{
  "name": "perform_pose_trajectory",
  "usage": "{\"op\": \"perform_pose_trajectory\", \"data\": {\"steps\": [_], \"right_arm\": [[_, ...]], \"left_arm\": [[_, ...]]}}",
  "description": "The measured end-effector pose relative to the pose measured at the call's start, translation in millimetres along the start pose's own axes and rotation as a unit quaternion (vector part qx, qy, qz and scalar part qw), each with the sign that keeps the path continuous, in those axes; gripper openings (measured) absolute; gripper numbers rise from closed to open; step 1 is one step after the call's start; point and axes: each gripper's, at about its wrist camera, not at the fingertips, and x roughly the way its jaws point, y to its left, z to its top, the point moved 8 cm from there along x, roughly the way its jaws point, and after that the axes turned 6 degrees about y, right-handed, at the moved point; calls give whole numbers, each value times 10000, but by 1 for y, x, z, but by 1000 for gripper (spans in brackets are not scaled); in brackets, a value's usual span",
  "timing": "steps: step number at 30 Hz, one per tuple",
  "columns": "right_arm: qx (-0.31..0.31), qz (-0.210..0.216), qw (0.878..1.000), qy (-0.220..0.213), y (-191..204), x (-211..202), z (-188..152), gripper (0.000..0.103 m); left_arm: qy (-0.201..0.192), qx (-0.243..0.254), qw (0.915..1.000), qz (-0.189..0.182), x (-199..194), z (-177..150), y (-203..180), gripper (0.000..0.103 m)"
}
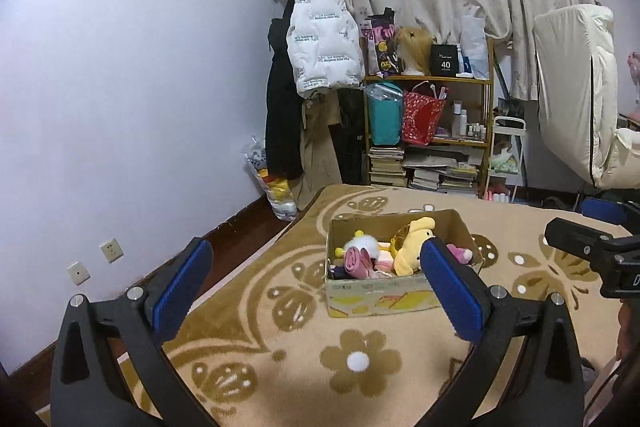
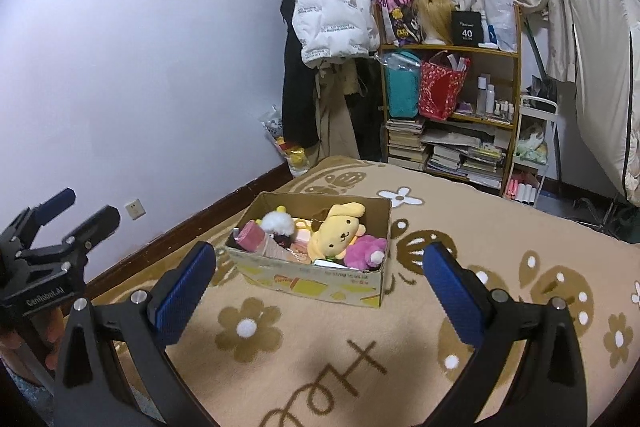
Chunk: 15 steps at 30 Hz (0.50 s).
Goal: Organize soft objects
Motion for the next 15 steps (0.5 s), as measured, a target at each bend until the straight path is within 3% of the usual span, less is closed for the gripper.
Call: {"op": "perform_pose_trajectory", "data": {"steps": [15], "right_arm": [[-85, -80, 9999, -76, 5, -2, -34, 103]], "left_arm": [[123, 147, 9997, 119, -1, -31, -7, 103]]}}
